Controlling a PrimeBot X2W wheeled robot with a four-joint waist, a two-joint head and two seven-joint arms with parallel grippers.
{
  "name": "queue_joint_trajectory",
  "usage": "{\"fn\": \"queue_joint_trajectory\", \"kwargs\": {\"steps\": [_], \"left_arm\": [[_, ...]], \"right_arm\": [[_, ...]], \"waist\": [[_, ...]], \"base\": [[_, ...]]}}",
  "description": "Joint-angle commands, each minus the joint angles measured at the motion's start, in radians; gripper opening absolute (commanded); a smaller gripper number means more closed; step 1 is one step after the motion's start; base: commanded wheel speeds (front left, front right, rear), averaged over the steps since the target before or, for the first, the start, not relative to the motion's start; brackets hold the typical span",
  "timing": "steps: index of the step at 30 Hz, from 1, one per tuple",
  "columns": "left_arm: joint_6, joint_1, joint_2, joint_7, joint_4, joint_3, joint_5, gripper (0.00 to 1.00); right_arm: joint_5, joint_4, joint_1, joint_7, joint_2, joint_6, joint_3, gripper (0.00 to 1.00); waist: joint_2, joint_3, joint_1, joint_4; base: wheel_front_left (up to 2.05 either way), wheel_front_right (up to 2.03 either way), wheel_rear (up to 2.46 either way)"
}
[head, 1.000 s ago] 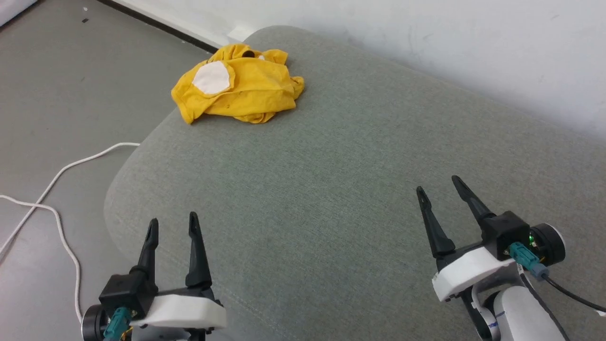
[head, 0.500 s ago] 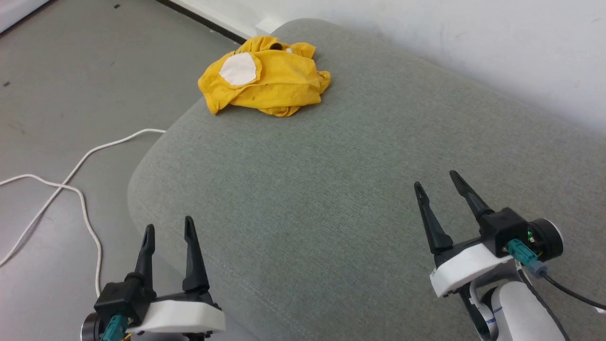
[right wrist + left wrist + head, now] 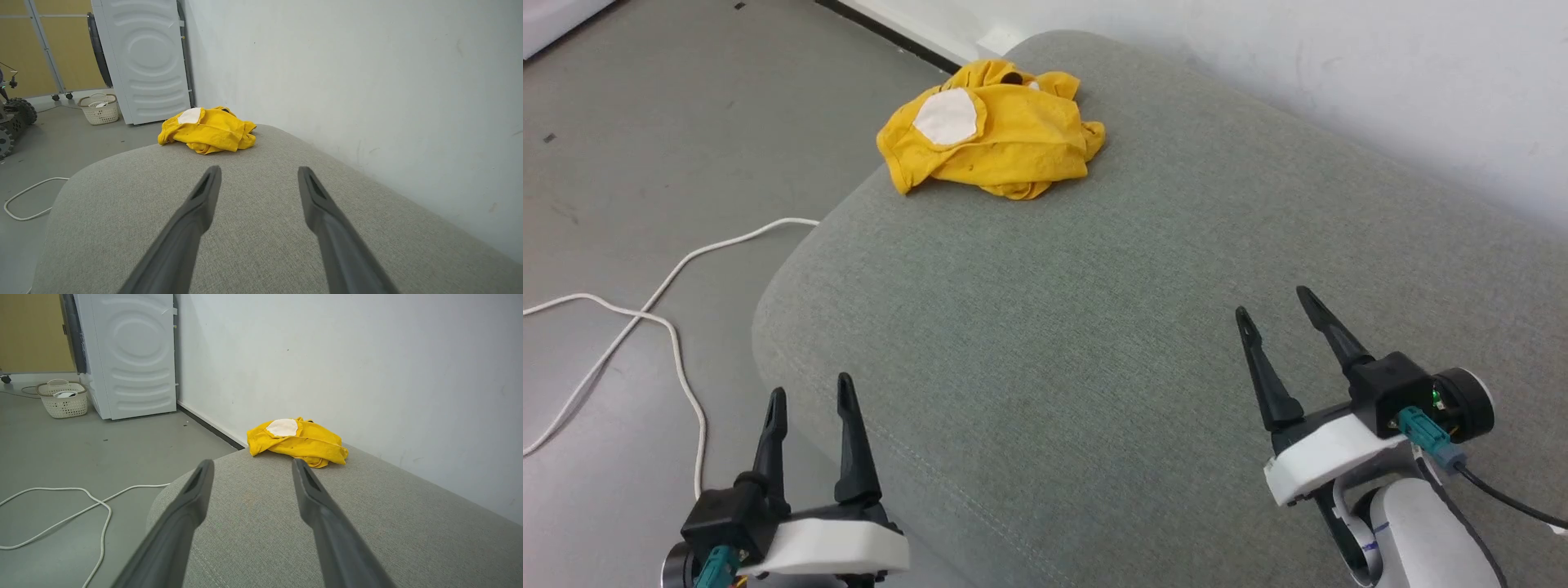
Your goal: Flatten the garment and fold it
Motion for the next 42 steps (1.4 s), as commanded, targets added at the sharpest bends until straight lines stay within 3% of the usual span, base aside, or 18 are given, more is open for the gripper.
{"fn": "queue_joint_trajectory", "kwargs": {"steps": [1, 8, 12, 17, 23, 30, 38, 42], "left_arm": [[-0.002, 0.002, -0.005, -0.005, 0.004, 0.003, -0.003, 1.0], [-0.016, -0.004, -0.005, -0.005, -0.007, 0.004, -0.024, 1.0], [-0.053, -0.036, -0.005, -0.005, -0.062, -0.026, -0.098, 1.0], [-0.09, -0.141, 0.012, -0.002, -0.116, -0.043, -0.058, 1.0], [-0.069, -0.354, 0.056, 0.092, -0.142, -0.006, -0.039, 1.0], [-0.04, -0.633, 0.12, 0.239, -0.059, 0.059, -0.05, 1.0], [-0.101, -0.849, 0.251, 0.398, 0.151, 0.079, -0.067, 1.0], [-0.135, -0.914, 0.285, 0.457, 0.242, 0.091, -0.106, 1.0]], "right_arm": [[0.001, 0.0, -0.009, -0.004, -0.002, -0.002, -0.002, 1.0], [0.002, -0.007, -0.005, -0.002, 0.001, -0.002, -0.005, 1.0], [0.006, -0.04, -0.002, 0.018, -0.008, -0.002, -0.004, 1.0], [0.015, -0.127, 0.003, 0.066, -0.042, -0.002, -0.008, 1.0], [0.031, -0.278, 0.002, 0.152, -0.094, -0.002, -0.01, 1.0], [0.053, -0.5, -0.025, 0.29, -0.176, -0.002, 0.013, 1.0], [0.077, -0.741, -0.06, 0.437, -0.252, -0.002, 0.003, 1.0], [0.087, -0.843, -0.072, 0.497, -0.284, -0.002, -0.028, 1.0]], "waist": [[0.0, -0.002, 0.0, -0.001], [0.0, -0.002, 0.0, -0.007], [0.0, 0.016, 0.0, -0.019], [0.0, 0.056, 0.0, -0.028], [0.0, 0.129, 0.0, -0.042], [0.0, 0.256, 0.0, -0.082], [0.0, 0.389, 0.0, -0.174], [0.0, 0.449, 0.0, -0.211]], "base": [[0.0, 0.0, 0.0], [0.0, 0.0, 0.0], [0.0, 0.0, 0.0], [0.0, 0.0, 0.0], [0.0, 0.0, 0.0], [0.0, 0.0, 0.0], [0.0, 0.0, 0.0], [0.0, 0.0, 0.0]]}}
